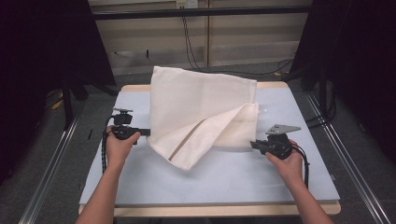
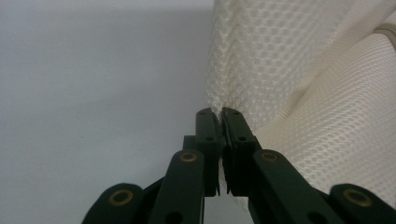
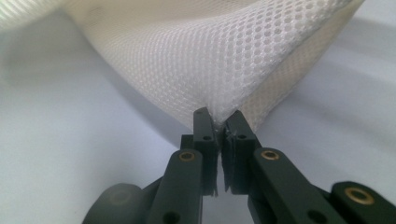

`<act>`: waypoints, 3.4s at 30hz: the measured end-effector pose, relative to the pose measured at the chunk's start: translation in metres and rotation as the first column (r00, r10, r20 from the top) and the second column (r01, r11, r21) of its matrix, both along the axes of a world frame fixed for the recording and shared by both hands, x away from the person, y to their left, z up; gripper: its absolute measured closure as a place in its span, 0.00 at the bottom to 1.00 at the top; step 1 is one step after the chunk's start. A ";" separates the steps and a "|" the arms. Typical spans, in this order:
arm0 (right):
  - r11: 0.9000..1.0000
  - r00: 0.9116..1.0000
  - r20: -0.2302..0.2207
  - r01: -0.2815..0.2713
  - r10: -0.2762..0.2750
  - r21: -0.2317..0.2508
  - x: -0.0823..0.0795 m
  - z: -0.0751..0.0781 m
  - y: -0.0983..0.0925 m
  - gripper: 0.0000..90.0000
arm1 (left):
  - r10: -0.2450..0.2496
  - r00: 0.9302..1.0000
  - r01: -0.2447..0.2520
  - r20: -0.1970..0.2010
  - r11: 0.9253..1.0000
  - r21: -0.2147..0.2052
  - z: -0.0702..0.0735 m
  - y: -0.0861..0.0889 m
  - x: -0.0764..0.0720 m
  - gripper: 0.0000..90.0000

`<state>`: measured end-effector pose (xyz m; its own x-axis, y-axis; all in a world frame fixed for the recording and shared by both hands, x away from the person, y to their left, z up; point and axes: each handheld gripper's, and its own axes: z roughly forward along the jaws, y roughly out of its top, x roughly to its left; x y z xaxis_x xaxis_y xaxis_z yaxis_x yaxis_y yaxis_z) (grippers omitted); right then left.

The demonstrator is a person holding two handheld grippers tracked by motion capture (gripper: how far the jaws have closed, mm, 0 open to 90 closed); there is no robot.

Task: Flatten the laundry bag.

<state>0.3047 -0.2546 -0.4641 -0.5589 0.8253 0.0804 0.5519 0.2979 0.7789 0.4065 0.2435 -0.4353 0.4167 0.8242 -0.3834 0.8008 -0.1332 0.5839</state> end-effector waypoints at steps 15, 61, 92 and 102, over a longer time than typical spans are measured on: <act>1.000 1.000 -0.004 0.018 -0.018 -0.019 0.002 -0.005 0.000 0.93 | -0.050 0.999 0.051 -0.009 0.993 0.103 -0.009 -0.005 0.001 0.71; 0.995 0.998 -0.002 0.070 -0.070 -0.072 -0.002 -0.013 0.008 0.95 | -0.213 0.977 0.198 0.027 0.944 0.265 -0.024 -0.049 -0.041 0.98; 0.990 0.998 0.026 0.061 -0.064 0.127 0.021 0.012 0.000 0.97 | -0.226 0.974 0.224 -0.006 0.962 0.158 -0.029 -0.025 -0.044 0.97; 0.994 0.994 0.036 -0.105 0.103 0.042 -0.041 -0.007 -0.006 0.99 | -0.177 0.984 0.175 0.006 0.978 0.111 -0.031 -0.019 -0.049 0.95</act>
